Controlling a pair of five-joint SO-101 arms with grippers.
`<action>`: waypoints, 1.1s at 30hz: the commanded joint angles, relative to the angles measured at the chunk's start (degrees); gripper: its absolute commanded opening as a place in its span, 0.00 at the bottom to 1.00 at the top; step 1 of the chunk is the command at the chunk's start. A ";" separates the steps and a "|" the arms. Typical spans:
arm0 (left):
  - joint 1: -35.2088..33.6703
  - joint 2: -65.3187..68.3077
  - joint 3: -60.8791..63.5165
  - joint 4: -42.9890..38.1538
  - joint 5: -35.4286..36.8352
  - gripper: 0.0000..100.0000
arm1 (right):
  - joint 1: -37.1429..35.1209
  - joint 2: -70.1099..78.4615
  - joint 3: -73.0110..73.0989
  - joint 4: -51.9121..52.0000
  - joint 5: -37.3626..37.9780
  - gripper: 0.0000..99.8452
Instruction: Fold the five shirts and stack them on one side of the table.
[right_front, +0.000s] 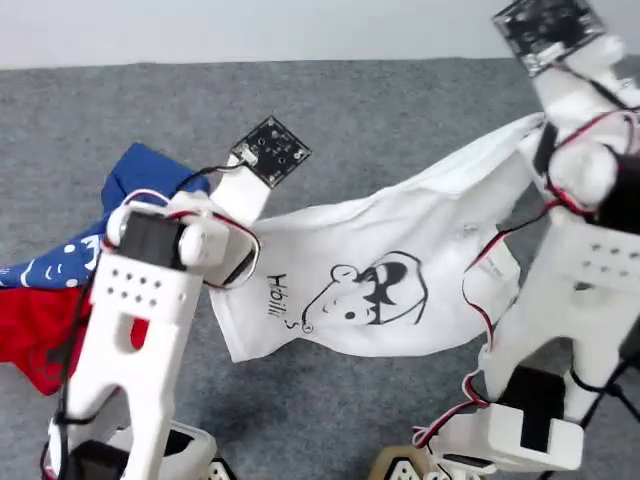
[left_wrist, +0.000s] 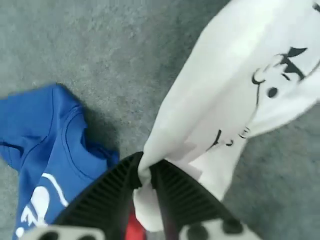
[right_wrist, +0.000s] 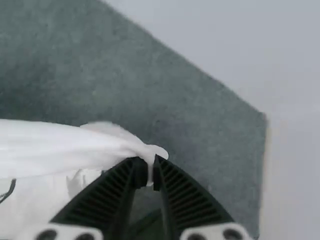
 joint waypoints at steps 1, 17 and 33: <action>-2.20 0.44 0.13 -5.89 -0.44 0.00 | -0.84 -1.10 0.97 -2.42 0.09 0.01; 5.89 -21.89 -15.69 -7.74 -0.35 0.00 | -0.66 -20.70 -9.23 -3.74 2.11 0.01; 9.85 -37.36 -15.69 -5.36 -0.35 0.00 | 12.18 -38.73 -9.41 -6.20 10.37 0.01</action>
